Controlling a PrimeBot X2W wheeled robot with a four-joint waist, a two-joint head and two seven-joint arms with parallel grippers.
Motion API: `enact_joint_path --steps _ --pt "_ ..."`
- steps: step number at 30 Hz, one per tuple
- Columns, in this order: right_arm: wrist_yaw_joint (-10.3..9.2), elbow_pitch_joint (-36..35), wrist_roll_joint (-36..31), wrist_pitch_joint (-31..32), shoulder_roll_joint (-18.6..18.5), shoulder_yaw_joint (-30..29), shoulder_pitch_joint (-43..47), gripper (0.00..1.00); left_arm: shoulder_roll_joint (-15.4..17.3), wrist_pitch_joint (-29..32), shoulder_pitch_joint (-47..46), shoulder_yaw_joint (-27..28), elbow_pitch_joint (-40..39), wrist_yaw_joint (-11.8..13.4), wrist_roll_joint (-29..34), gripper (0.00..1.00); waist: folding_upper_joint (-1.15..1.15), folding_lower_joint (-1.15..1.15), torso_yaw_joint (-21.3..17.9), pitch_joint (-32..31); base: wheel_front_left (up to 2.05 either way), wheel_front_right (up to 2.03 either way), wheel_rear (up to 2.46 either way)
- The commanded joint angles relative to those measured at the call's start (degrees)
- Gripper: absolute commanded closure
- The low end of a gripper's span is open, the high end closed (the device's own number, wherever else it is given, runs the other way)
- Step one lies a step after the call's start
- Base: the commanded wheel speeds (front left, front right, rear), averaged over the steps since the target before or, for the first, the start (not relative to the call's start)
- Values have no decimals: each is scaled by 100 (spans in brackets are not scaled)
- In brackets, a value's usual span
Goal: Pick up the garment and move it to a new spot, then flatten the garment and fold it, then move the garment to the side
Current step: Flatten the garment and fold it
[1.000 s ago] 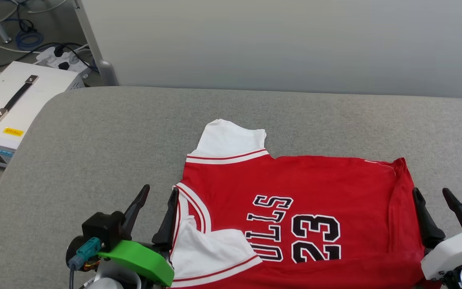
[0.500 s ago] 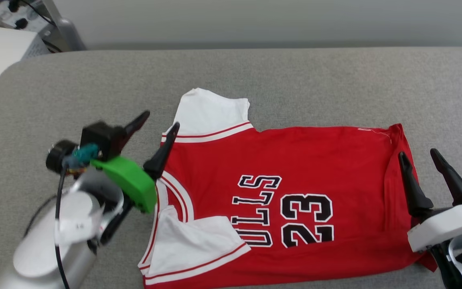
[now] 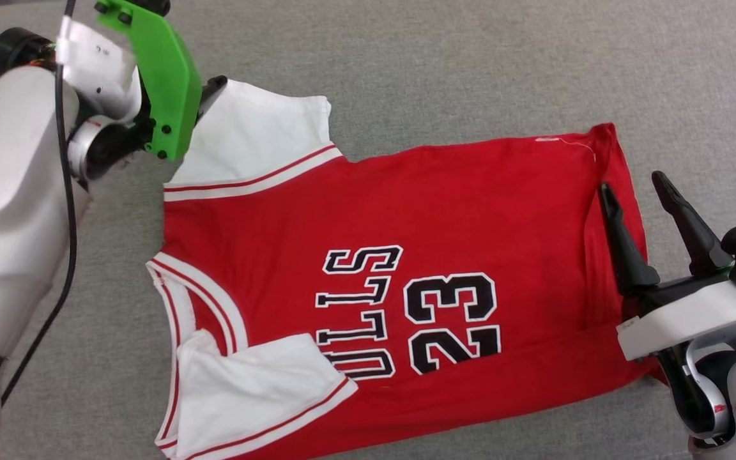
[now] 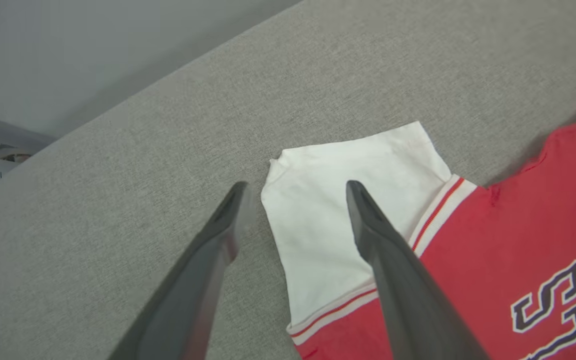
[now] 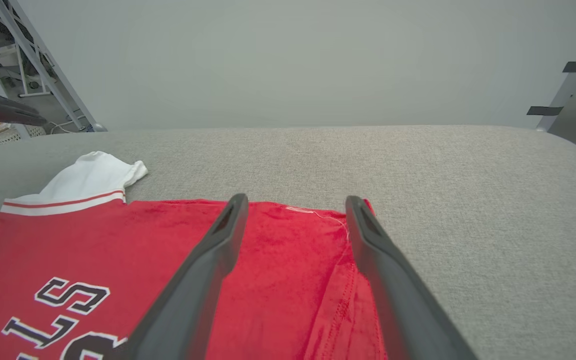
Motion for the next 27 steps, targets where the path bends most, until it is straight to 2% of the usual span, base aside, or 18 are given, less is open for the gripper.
enact_joint_path --steps 1,6,16,17,18,22,27 --pt "-4 -4 -45 -45 32 37 -107 0 57 180 -179 -80 170 -15 -121 0 0 -1 -439 451 0 0 0" --pt "-4 90 -18 -138 35 122 -196 0 152 584 -550 -264 858 -16 -355 0 0 -1 -576 632 0 0 0" --pt "-4 255 15 -260 23 212 -276 0 153 204 -644 -425 1697 -17 -496 0 0 -1 -648 762 0 0 0" --pt "-4 280 8 -259 23 218 -289 0 57 262 -602 -459 1908 -17 -594 73 0 -1 -617 754 0 0 0" --pt "-4 286 4 -253 21 221 -294 0 11 324 -576 -491 1942 -17 -655 100 0 -1 -602 747 0 0 0" --pt "-4 299 -12 -220 8 217 -317 0 -100 207 -529 -476 1934 -17 -893 100 0 -1 -539 710 0 0 0" --pt "-4 355 -48 -79 -79 162 -290 0 -136 -326 -386 -469 1844 -17 -1165 100 0 -1 -393 403 0 0 0"
